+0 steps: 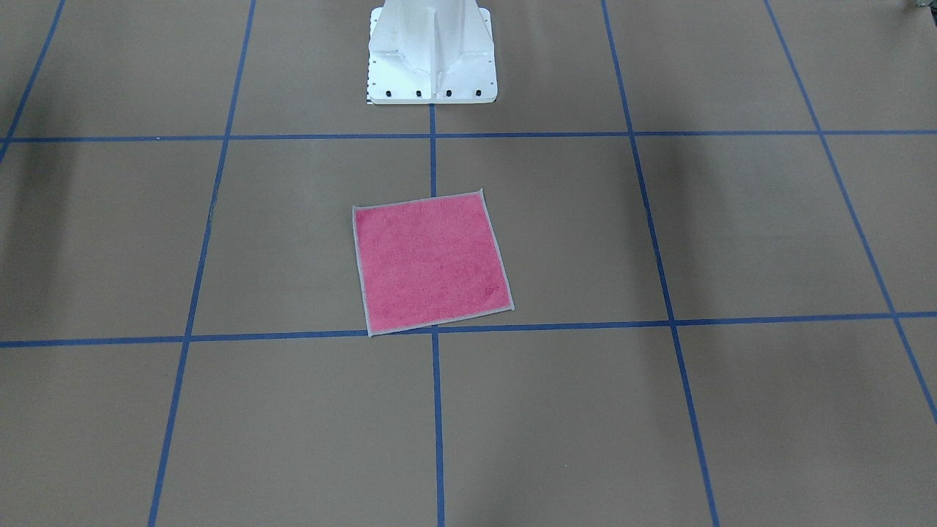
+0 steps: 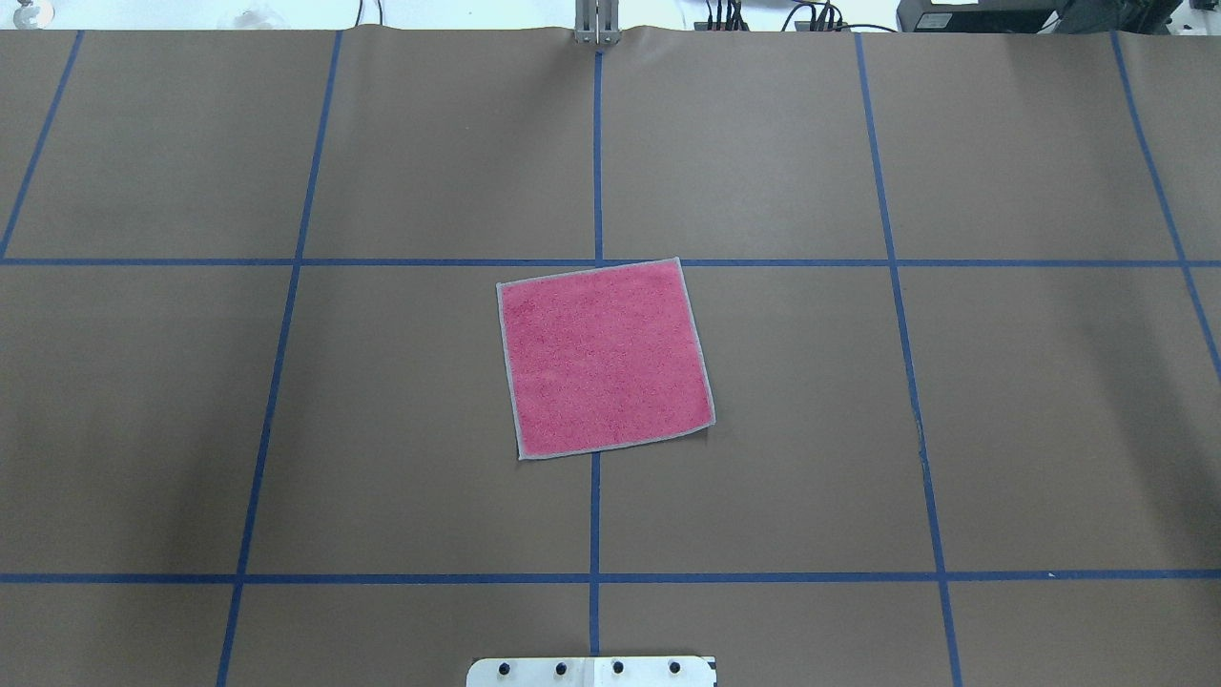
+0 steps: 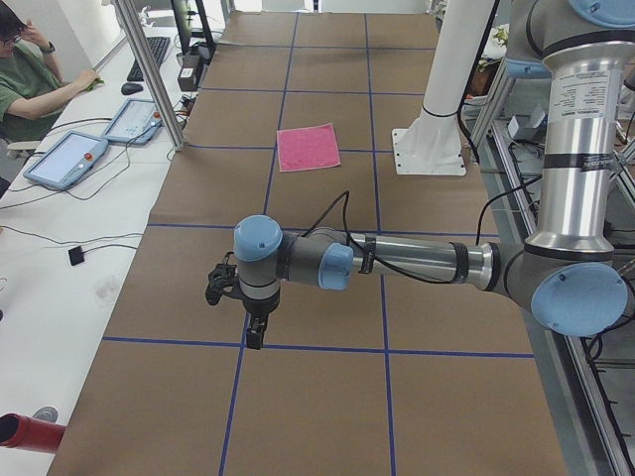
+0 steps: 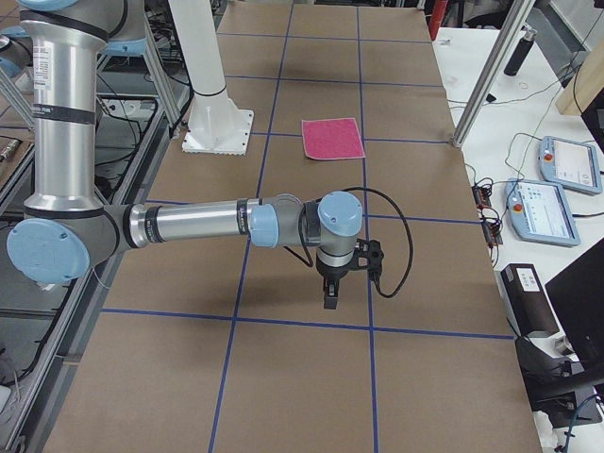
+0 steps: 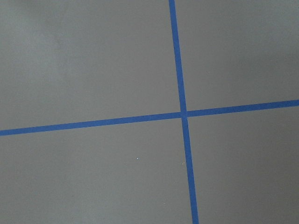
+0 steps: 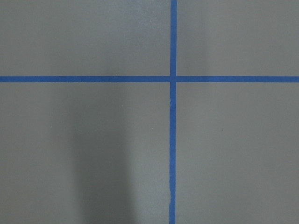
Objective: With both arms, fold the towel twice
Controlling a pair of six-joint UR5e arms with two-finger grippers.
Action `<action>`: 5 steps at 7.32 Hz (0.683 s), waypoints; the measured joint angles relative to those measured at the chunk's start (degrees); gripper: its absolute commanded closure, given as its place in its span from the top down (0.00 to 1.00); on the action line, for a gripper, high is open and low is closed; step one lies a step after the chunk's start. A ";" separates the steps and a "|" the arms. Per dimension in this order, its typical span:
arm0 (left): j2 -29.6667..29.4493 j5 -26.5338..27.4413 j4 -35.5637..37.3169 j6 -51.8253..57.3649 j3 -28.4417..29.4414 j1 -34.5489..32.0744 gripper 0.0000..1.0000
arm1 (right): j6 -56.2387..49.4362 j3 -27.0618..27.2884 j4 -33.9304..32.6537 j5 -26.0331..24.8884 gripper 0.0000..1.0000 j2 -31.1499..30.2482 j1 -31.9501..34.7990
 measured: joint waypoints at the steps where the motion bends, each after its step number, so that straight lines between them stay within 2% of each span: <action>1: 0.02 -0.02 0.03 -0.01 -0.02 0.00 1.00 | -0.02 -0.04 -0.03 0.06 1.00 -0.04 0.00; 5: 0.09 -0.45 0.11 -0.04 -0.04 0.00 1.00 | 0.02 -0.04 -0.04 0.08 0.99 0.00 -0.02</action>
